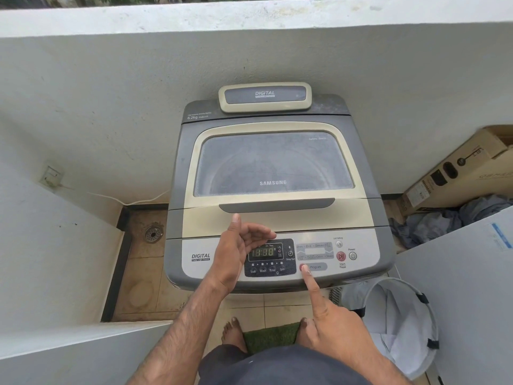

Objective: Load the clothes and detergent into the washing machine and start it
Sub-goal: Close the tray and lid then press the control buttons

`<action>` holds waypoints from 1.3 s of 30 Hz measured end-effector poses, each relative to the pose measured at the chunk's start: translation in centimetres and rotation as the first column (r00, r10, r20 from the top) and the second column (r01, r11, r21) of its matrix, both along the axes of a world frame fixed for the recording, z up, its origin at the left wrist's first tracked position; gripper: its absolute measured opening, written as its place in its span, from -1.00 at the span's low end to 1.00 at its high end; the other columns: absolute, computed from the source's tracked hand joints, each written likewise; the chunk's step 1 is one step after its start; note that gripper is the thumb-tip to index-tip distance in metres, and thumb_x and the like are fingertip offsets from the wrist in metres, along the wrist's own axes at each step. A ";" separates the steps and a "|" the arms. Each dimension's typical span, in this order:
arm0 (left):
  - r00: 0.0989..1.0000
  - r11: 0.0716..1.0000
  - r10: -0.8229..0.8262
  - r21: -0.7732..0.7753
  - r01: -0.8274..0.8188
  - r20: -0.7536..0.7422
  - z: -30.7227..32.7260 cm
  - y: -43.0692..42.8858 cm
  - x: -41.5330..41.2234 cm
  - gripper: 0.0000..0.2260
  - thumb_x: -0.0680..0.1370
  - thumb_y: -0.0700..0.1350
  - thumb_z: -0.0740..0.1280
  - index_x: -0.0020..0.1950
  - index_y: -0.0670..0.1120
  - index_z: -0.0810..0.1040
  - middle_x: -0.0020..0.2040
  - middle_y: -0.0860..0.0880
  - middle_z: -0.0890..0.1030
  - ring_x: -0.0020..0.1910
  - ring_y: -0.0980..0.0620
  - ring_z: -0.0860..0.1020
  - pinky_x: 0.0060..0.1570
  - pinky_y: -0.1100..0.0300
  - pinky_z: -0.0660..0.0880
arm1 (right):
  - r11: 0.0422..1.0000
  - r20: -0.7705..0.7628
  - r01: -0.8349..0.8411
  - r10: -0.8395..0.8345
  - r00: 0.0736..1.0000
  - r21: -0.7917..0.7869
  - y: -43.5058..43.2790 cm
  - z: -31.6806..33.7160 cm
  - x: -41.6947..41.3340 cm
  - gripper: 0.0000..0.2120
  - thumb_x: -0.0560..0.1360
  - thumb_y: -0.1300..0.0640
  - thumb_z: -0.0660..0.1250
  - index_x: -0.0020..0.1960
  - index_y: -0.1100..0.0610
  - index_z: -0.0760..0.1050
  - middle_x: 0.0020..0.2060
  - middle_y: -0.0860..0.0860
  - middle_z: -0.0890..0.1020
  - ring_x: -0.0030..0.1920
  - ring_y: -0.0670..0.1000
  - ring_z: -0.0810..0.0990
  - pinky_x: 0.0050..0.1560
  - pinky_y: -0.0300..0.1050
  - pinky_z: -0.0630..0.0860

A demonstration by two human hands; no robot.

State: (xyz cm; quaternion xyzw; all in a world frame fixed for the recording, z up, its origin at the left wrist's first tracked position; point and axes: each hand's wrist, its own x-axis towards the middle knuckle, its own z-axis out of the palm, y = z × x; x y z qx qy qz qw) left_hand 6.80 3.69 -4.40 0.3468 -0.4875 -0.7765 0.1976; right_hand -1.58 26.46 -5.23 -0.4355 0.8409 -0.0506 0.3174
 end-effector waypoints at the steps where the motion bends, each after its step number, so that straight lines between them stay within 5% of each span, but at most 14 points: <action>1: 1.000 1.000 -0.002 -0.004 0.002 -0.002 0.0 0.0 0.0 -0.33 0.69 0.21 -0.05 0.06 -0.29 0.65 0.05 -0.34 0.72 0.19 -0.26 0.68 0.36 -0.09 0.51 | 1.000 0.000 -0.001 0.001 1.000 0.007 0.0 0.3 -0.1 -0.01 0.61 0.01 0.16 0.44 -0.25 -0.71 -0.01 -0.03 0.58 -0.22 0.05 0.59 -0.23 -0.09 0.47; 7: 1.000 1.000 0.002 -0.009 -0.002 -0.001 0.1 0.1 0.0 -0.32 0.66 0.22 -0.03 0.07 -0.30 0.64 0.05 -0.33 0.72 0.18 -0.24 0.68 0.34 -0.05 0.53 | 0.999 -0.024 -0.020 0.019 1.000 -0.026 -0.1 1.3 -0.5 -0.06 0.62 -0.02 0.15 0.50 -0.28 -0.63 -0.15 -0.11 0.53 -0.26 -0.01 0.47 -0.20 -0.08 0.43; 8: 1.000 1.000 0.005 -0.008 -0.005 -0.001 0.1 0.1 0.0 -0.33 0.68 0.21 -0.04 0.07 -0.30 0.64 0.05 -0.33 0.72 0.17 -0.24 0.68 0.34 -0.06 0.52 | 0.998 -0.021 -0.012 0.011 1.000 -0.055 -0.1 1.3 -0.7 -0.10 0.62 -0.03 0.15 0.56 -0.28 -0.52 -0.17 -0.13 0.54 -0.24 -0.04 0.48 -0.19 -0.10 0.44; 10: 1.000 1.000 0.010 -0.004 -0.010 0.001 0.1 0.2 0.0 -0.34 0.71 0.18 -0.07 0.06 -0.29 0.64 0.05 -0.33 0.72 0.17 -0.24 0.69 0.33 -0.07 0.52 | 0.972 0.055 0.054 -0.043 0.998 -0.228 -0.5 1.1 -1.0 -0.36 0.62 -0.04 0.19 0.61 -0.29 0.02 -0.12 -0.19 0.58 -0.14 -0.10 0.57 -0.10 -0.16 0.48; 12: 1.000 1.000 0.013 -0.005 -0.012 0.005 0.1 0.2 0.0 -0.34 0.73 0.16 -0.08 0.06 -0.29 0.64 0.05 -0.34 0.72 0.16 -0.24 0.68 0.33 -0.07 0.53 | 0.902 0.133 0.123 -0.074 0.988 -0.414 -1.6 1.3 -1.2 -0.74 0.63 -0.01 0.26 0.31 -0.20 0.49 -0.04 -0.25 0.61 0.02 -0.16 0.61 0.01 -0.25 0.50; 14: 1.000 1.000 0.011 -0.002 -0.011 0.006 0.2 0.2 0.0 -0.34 0.74 0.14 -0.10 0.05 -0.29 0.64 0.05 -0.33 0.72 0.16 -0.24 0.68 0.32 -0.06 0.53 | 0.829 0.226 0.218 -0.114 0.967 -0.516 -3.5 2.0 -1.3 -0.87 0.65 0.06 0.30 0.09 -0.12 0.61 -0.06 -0.28 0.63 0.04 -0.19 0.60 -0.02 -0.36 0.46; 20: 1.000 1.000 0.018 0.004 -0.018 0.020 0.1 0.3 -0.2 -0.36 0.74 0.19 -0.05 -0.01 -0.17 0.71 0.01 -0.24 0.74 0.11 -0.14 0.69 0.34 -0.09 0.52 | 0.581 0.646 0.632 -0.223 0.730 -0.513 -9.9 2.8 -2.0 -0.68 0.72 0.08 0.17 0.05 0.07 0.71 -0.03 -0.05 0.76 0.07 -0.03 0.71 0.13 -0.12 0.63; 25: 0.998 0.998 0.057 -0.014 -0.057 0.029 -0.1 0.5 -0.3 -0.43 0.66 0.22 0.02 0.05 -0.12 0.71 0.07 -0.20 0.74 0.17 -0.13 0.67 0.35 -0.10 0.53 | 0.433 0.807 0.769 -0.143 0.573 -0.470 -11.9 2.3 -1.5 -0.57 0.69 0.08 0.10 0.03 0.25 0.71 -0.04 0.12 0.78 0.05 0.09 0.74 0.14 -0.13 0.63; 34: 0.997 0.985 0.046 -0.168 -0.034 0.068 0.0 1.4 -0.1 -0.46 0.73 0.12 -0.01 0.13 -0.14 0.71 0.09 -0.18 0.74 0.17 -0.17 0.69 0.30 -0.24 0.55 | 0.368 0.864 0.810 -0.036 0.503 -0.456 -13.6 1.0 -0.6 -0.56 0.65 0.12 0.12 -0.05 0.37 0.68 -0.08 0.26 0.75 -0.02 0.31 0.71 0.12 0.23 0.63; 39: 0.996 0.978 0.025 -0.207 -0.005 0.090 -0.5 1.5 -0.1 -0.50 0.75 0.09 0.00 0.18 -0.13 0.68 0.11 -0.18 0.73 0.17 -0.20 0.68 0.26 -0.32 0.54 | 0.383 0.887 0.826 -0.038 0.461 -0.413 -13.5 1.0 -0.9 -0.58 0.63 0.10 0.14 -0.09 0.31 0.69 -0.11 0.21 0.76 -0.07 0.18 0.73 0.04 0.00 0.64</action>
